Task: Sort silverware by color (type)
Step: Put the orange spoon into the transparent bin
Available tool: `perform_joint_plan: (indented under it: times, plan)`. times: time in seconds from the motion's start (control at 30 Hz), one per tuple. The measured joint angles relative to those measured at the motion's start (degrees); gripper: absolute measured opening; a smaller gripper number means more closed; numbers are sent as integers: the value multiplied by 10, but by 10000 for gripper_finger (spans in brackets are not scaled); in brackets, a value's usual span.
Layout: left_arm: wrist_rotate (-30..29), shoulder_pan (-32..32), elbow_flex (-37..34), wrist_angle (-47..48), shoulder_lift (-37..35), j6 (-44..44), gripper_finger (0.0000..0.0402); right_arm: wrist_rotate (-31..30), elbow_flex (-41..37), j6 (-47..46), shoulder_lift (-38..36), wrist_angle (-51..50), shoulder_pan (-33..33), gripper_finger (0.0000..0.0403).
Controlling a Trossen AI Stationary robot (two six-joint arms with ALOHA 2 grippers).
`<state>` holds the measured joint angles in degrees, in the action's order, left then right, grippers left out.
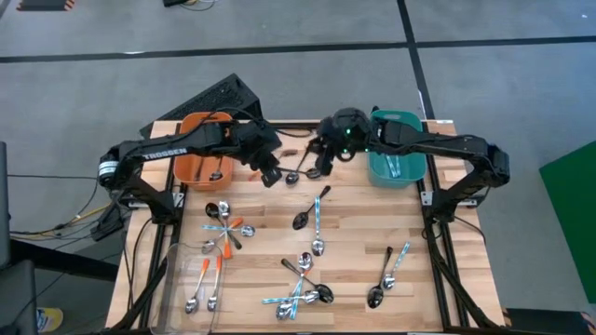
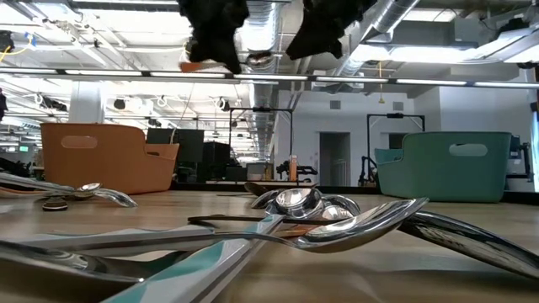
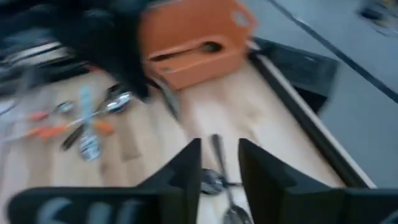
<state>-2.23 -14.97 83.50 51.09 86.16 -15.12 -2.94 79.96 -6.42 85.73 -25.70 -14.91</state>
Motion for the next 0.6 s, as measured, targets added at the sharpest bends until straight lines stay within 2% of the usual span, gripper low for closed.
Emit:
perform_joint_plan:
  times: [0.1,0.23,0.43,0.6]
  plan:
    - [-52,14,-2,43,-30,-97,1,-23,0,-52,-3,-8,-20,166]
    - [-95,60,-9,127,-73,-253,1,-14,0,-96,-1,-48,-52,197]
    - [-121,195,-38,258,-129,-508,0,-7,0,-89,-1,-66,-79,201]
    - [-119,328,-81,278,-155,-707,0,16,0,-73,-1,-62,-96,193]
